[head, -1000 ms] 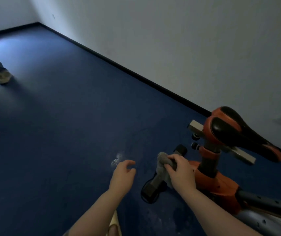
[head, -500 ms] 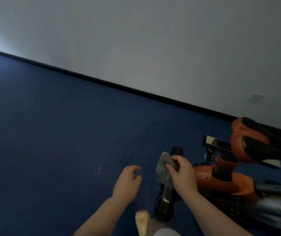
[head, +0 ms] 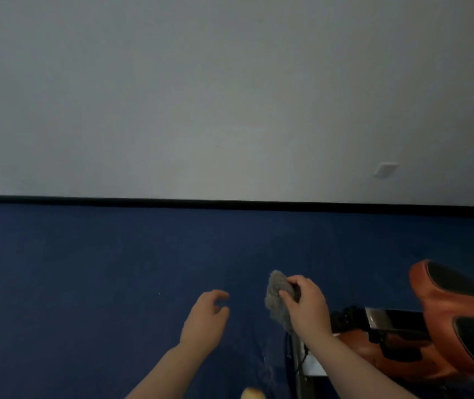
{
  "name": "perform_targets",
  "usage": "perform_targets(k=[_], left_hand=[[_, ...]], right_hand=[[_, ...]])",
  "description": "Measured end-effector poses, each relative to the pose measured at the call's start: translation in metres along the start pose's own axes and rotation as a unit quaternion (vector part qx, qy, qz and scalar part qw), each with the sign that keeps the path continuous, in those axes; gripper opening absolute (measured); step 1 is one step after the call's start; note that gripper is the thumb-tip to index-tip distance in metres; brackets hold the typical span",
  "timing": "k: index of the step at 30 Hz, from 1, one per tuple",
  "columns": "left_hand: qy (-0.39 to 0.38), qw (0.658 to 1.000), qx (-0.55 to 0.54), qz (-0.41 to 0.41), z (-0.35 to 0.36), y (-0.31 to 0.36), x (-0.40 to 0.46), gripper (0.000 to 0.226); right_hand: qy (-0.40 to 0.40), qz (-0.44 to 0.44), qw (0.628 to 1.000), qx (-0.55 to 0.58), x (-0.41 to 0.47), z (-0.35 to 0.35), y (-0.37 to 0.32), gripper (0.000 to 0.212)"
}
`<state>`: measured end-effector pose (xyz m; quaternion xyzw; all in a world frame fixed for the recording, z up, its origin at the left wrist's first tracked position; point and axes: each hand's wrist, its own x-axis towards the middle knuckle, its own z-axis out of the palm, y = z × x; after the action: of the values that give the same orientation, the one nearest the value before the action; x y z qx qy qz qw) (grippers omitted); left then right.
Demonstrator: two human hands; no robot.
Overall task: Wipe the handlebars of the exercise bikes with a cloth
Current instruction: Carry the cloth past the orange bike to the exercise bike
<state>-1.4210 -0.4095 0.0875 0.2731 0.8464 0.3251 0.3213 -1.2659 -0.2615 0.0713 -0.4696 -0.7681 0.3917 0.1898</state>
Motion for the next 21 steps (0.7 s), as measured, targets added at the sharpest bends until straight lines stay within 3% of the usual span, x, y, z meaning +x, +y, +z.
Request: perform_targets(k=[3, 10, 21], left_hand=[[-0.003, 1.000, 0.008, 0.019, -0.017, 0.016, 0.044, 0.033], [-0.091, 0.991, 0.050, 0.086, -0.024, 0.067, 0.167, 0.033], [-0.253, 0.929, 0.094, 0.251, 0.016, 0.208, 0.320, 0.030]], right_hand=[[0.022, 0.017, 1.000, 0.008, 0.036, 0.001, -0.018, 0.011], [0.121, 0.064, 0.990, 0.014, 0.122, -0.009, -0.031, 0.014], [0.377, 0.207, 0.902, 0.039, 0.197, -0.082, -0.025, 0.011]])
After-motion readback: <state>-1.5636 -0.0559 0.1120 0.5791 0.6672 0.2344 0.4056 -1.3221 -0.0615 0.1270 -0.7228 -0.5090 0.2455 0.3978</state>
